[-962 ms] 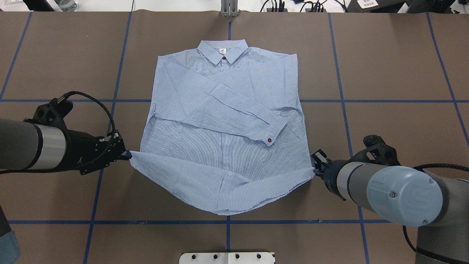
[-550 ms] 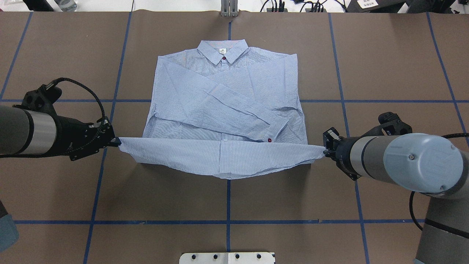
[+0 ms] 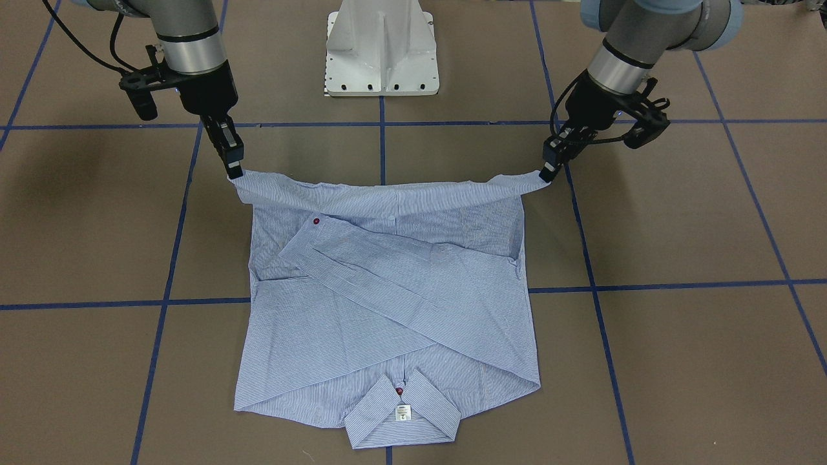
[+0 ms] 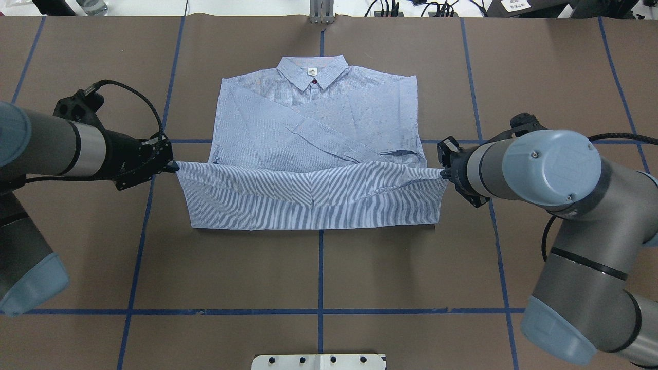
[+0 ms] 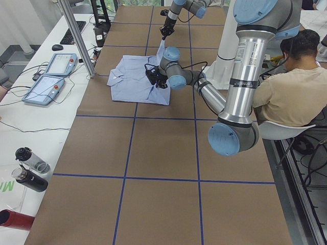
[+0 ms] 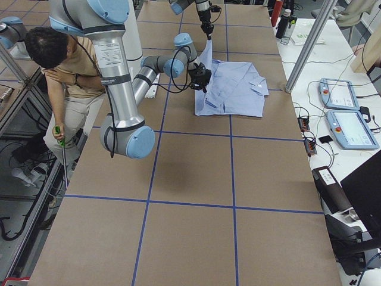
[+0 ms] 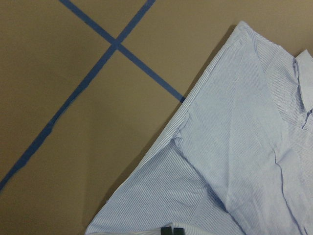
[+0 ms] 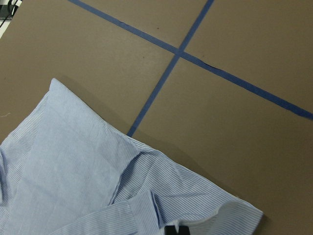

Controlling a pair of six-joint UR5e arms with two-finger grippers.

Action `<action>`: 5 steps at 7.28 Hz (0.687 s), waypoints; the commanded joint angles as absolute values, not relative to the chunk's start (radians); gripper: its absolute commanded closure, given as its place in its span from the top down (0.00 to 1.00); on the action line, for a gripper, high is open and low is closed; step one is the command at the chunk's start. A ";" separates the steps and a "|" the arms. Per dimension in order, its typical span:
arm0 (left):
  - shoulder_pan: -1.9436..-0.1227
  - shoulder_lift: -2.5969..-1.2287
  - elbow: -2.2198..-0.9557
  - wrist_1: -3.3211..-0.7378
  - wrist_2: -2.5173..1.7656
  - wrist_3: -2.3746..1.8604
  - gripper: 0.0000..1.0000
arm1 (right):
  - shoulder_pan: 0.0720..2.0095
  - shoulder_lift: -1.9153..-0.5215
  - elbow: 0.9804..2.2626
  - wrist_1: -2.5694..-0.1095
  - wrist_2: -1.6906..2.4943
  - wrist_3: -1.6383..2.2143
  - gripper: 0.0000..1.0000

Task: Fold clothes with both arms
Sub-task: 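Carry the hem with both grippers up to the collar and lay it down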

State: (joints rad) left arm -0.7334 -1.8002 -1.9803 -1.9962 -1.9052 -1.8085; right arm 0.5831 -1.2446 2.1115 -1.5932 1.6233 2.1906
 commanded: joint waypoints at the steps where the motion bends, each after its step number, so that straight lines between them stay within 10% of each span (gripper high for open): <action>1: -0.790 -1.940 -1.817 -1.997 -1.905 -1.806 0.00 | 0.658 -1.177 2.027 -1.592 1.672 2.108 0.00; 5: -0.866 -2.040 -1.607 -2.058 -1.902 -1.792 0.00 | 0.781 -0.981 1.773 -1.582 1.742 2.068 0.00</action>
